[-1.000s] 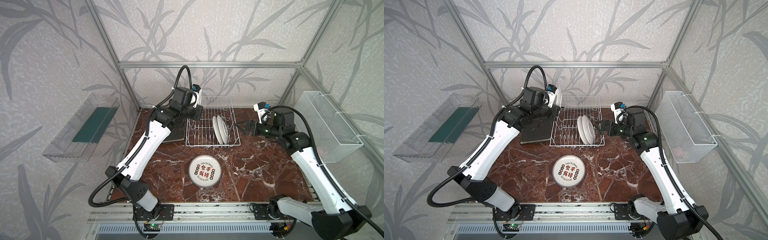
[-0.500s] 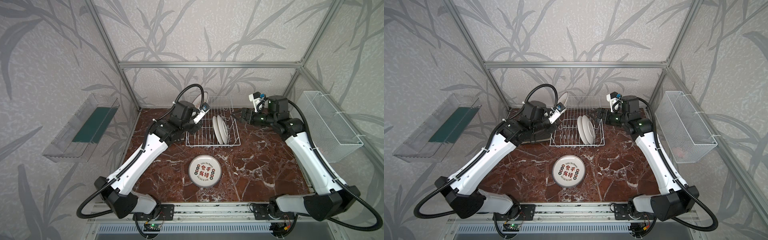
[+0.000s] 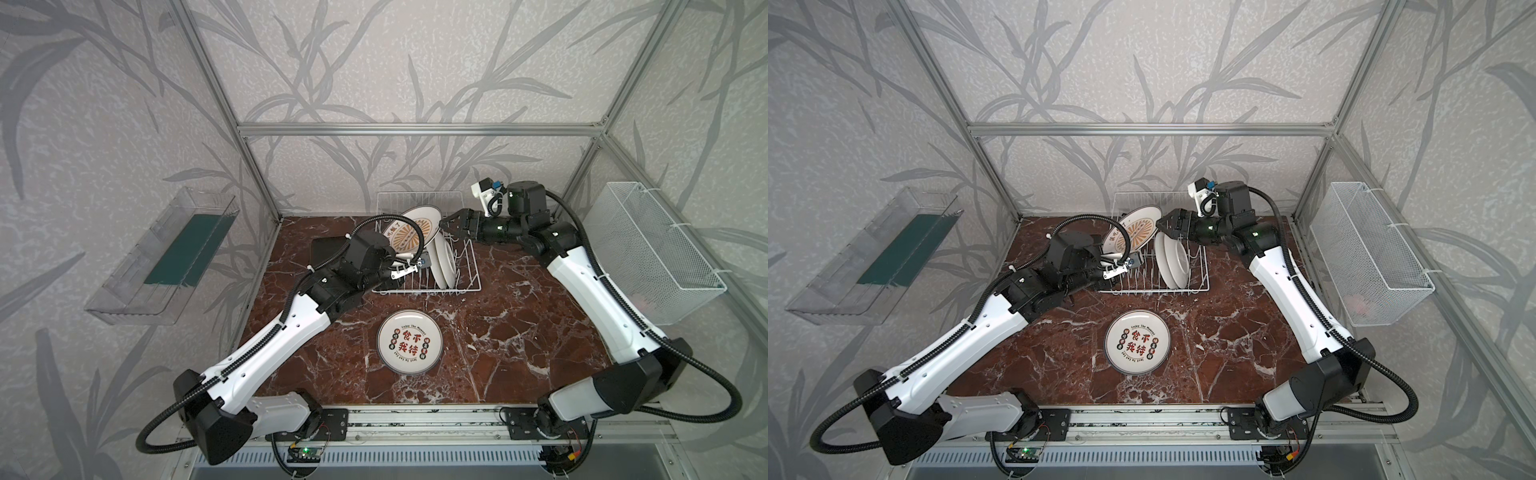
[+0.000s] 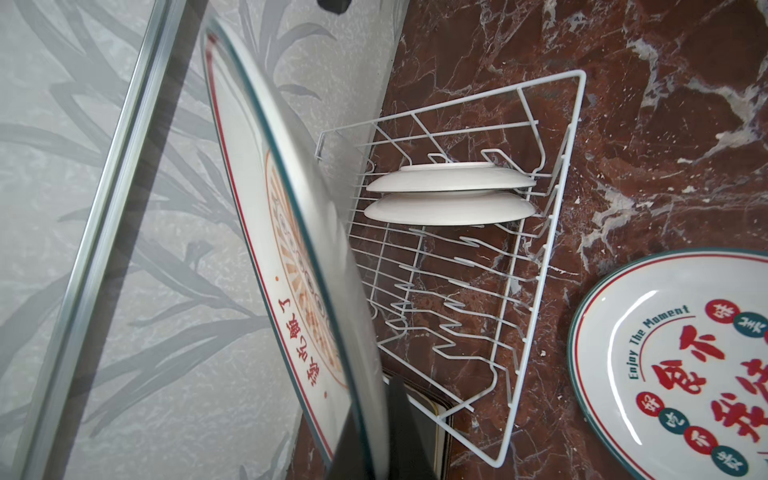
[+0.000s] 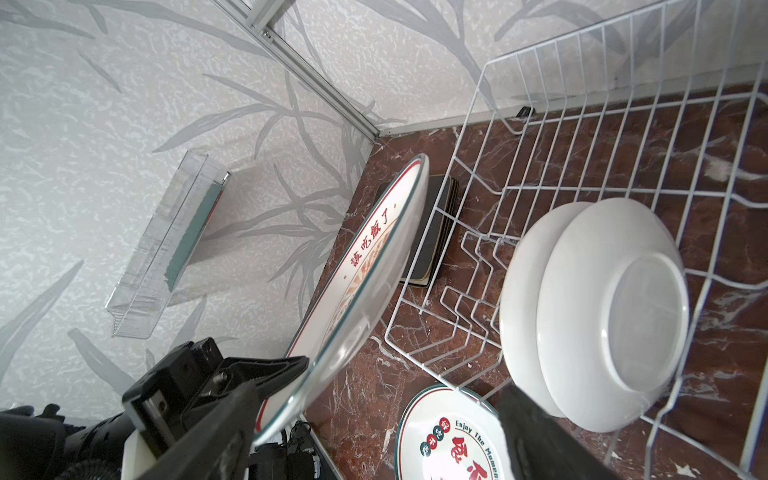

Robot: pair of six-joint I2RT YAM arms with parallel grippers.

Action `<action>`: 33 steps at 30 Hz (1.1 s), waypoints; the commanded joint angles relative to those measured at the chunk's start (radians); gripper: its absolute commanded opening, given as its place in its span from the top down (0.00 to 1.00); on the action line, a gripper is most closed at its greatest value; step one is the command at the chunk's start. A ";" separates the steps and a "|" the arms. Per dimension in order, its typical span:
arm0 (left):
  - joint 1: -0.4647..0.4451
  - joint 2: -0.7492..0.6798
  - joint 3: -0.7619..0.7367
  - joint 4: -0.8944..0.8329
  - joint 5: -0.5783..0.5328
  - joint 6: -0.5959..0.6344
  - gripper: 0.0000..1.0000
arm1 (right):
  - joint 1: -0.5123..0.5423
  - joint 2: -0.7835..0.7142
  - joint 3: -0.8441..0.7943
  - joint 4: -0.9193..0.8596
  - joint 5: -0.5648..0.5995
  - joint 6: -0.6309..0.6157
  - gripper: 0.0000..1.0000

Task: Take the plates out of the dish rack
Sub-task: 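Hold the sunburst plate upright while the right gripper reaches over and grasps its rim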

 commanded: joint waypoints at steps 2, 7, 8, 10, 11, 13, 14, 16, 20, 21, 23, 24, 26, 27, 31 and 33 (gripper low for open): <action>-0.038 -0.028 -0.027 0.141 -0.076 0.175 1.00 | 0.013 0.021 0.004 0.041 -0.004 0.060 0.16; -0.082 -0.020 -0.076 0.218 -0.169 0.286 1.00 | 0.023 0.050 -0.007 0.038 0.016 0.085 0.23; -0.082 -0.019 -0.079 0.221 -0.171 0.285 1.00 | 0.024 0.054 -0.011 0.037 0.015 0.093 0.25; -0.084 -0.017 -0.087 0.225 -0.173 0.284 1.00 | 0.028 0.063 -0.016 0.033 0.012 0.094 0.30; -0.085 -0.017 -0.090 0.226 -0.175 0.284 1.00 | 0.029 0.065 -0.016 0.029 0.010 0.095 0.33; -0.087 -0.013 -0.099 0.233 -0.182 0.284 1.00 | 0.029 0.069 -0.020 0.030 0.007 0.095 0.47; -0.088 -0.012 -0.102 0.238 -0.185 0.286 1.00 | 0.029 0.070 -0.021 0.029 0.007 0.095 0.52; -0.088 -0.010 -0.113 0.256 -0.194 0.285 1.00 | 0.029 0.074 -0.018 0.017 0.004 0.089 0.59; -0.088 -0.010 -0.124 0.270 -0.195 0.274 1.00 | 0.028 0.078 -0.020 0.010 -0.005 0.084 0.67; -0.089 -0.009 -0.126 0.273 -0.198 0.267 1.00 | 0.029 0.077 -0.023 0.010 -0.005 0.083 0.70; -0.088 -0.007 -0.130 0.279 -0.198 0.260 1.00 | 0.029 0.076 -0.030 0.020 -0.014 0.083 0.75; -0.089 -0.006 -0.130 0.280 -0.201 0.249 1.00 | 0.029 0.074 -0.037 0.037 -0.023 0.086 0.78; -0.088 0.000 -0.126 0.278 -0.213 0.224 1.00 | 0.027 0.067 -0.052 0.067 -0.034 0.097 0.85; -0.088 0.001 -0.126 0.274 -0.217 0.212 1.00 | 0.028 0.066 -0.058 0.077 -0.040 0.098 0.89; -0.089 -0.006 -0.152 0.315 -0.226 0.142 0.96 | 0.022 0.058 -0.074 0.104 -0.052 0.107 1.00; -0.088 -0.018 -0.187 0.363 -0.219 0.145 0.88 | 0.019 0.051 -0.081 0.118 -0.057 0.115 1.00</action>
